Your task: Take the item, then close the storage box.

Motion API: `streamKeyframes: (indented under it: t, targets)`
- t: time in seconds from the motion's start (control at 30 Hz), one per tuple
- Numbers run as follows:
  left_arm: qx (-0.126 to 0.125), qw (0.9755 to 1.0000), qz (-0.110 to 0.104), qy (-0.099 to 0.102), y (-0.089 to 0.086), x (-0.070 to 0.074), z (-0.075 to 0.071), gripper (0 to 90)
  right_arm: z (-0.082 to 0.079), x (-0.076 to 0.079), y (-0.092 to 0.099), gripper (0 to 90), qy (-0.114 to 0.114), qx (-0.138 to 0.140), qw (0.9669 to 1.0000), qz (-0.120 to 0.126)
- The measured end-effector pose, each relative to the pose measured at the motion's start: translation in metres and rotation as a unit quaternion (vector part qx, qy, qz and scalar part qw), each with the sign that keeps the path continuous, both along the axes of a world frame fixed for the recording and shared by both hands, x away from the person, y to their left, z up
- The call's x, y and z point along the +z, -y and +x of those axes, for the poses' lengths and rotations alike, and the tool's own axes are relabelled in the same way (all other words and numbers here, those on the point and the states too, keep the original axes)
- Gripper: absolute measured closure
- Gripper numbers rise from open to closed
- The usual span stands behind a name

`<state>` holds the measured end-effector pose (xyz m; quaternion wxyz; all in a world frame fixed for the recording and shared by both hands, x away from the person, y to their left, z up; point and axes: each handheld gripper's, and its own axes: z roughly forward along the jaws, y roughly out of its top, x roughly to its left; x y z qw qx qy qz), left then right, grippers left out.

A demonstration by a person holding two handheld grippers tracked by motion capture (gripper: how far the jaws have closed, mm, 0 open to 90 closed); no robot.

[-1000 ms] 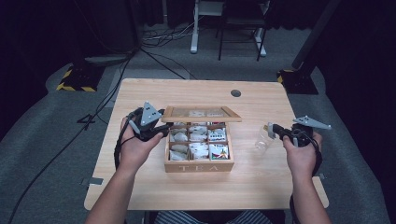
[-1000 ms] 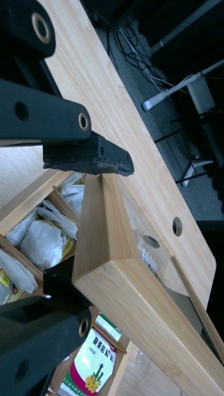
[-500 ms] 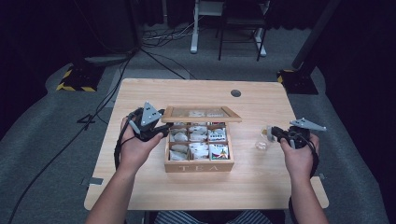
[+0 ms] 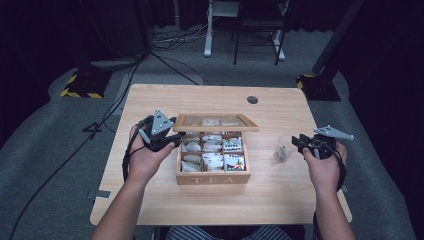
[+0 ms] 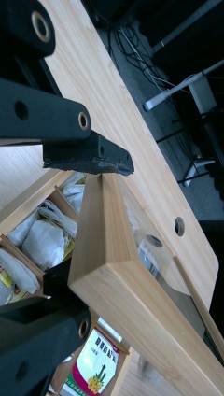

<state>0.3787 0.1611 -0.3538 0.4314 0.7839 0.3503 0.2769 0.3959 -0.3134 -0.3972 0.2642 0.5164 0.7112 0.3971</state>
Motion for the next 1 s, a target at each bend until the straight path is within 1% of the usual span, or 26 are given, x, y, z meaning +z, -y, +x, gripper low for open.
streamKeyframes:
  t: [0.1,0.2,0.23,0.3,0.4,0.63,0.83,0.9,0.93,1.0]
  targets:
    - [0.0,1.0,0.001,-0.001,0.0,0.0,0.0,51.3,-0.001,0.0,0.006,55.1,-0.005,0.001,1.0,-0.006]
    - [0.0,1.0,0.0,-0.003,0.0,-0.001,-0.001,51.3,-0.003,0.001,0.016,50.4,-0.011,0.005,0.9999,0.0]
    - [0.001,1.0,0.002,-0.001,0.0,-0.001,-0.001,51.3,-0.004,0.001,0.018,49.8,-0.012,0.006,0.9999,0.002]
    - [0.001,1.0,0.002,-0.005,0.001,-0.002,-0.002,51.1,-0.007,0.0,0.025,49.0,-0.017,0.003,0.9998,0.004]
    - [0.001,1.0,0.007,-0.005,0.001,-0.003,-0.004,51.1,-0.01,-0.002,0.033,48.8,-0.022,0.0,0.9997,0.004]
    - [0.003,1.0,0.007,-0.006,0.002,-0.004,-0.005,51.1,-0.016,-0.012,0.045,48.8,-0.039,-0.011,0.9991,0.011]
    - [-0.002,0.9999,0.0,-0.014,0.002,-0.006,-0.007,46.9,-0.018,-0.02,0.05,48.4,-0.045,-0.018,0.9986,0.022]
    - [-0.004,0.9998,0.003,-0.019,0.002,-0.007,-0.008,46.4,-0.017,-0.023,0.051,48.4,-0.045,-0.017,0.9986,0.023]
    - [-0.003,0.9997,0.0,-0.024,0.002,-0.008,-0.009,46.1,-0.017,-0.025,0.051,48.4,-0.045,-0.018,0.9985,0.025]
    - [0.004,0.9996,0.006,-0.026,0.002,-0.009,-0.01,44.4,-0.017,-0.029,0.052,48.4,-0.047,-0.017,0.9983,0.029]
